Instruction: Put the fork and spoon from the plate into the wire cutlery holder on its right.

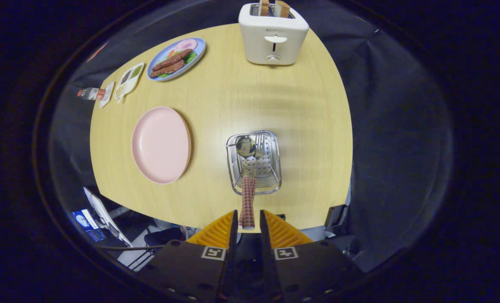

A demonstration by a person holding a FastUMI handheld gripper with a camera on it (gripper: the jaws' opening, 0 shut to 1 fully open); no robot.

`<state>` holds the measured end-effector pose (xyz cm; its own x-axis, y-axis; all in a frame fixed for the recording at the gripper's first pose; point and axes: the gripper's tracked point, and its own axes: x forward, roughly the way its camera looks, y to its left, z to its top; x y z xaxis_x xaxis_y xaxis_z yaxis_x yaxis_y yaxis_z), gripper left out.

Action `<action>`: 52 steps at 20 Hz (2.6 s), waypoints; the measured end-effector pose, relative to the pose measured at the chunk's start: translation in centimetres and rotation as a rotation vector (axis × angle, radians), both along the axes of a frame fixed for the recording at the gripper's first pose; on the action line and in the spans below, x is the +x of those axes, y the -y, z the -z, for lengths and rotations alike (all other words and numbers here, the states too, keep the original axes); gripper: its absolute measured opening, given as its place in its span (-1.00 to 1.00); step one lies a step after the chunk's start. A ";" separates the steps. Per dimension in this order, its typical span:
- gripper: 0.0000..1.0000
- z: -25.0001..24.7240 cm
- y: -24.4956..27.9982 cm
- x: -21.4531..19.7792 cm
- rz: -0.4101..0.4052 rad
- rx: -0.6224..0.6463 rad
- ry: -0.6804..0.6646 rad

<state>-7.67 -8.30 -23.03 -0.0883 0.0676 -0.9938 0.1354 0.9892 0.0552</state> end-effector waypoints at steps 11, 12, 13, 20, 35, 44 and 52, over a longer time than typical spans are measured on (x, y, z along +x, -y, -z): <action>0.94 -5.3 -1.6 8.4 0.003 0.044 0.582; 0.94 -6.9 -1.9 9.4 0.006 0.045 0.687; 0.94 -8.6 -2.3 10.0 -0.006 0.040 0.791; 0.93 -21.3 -5.0 8.5 -0.032 -0.064 1.380; 0.91 -30.5 -8.9 0.1 0.090 -0.216 1.842; 0.92 -28.8 -12.0 -1.2 0.090 -0.221 1.809; 0.91 -28.6 -13.3 -1.6 0.085 -0.207 1.782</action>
<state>-9.26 4.96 5.53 0.9854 -0.1108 0.1296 0.1030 0.9925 0.0657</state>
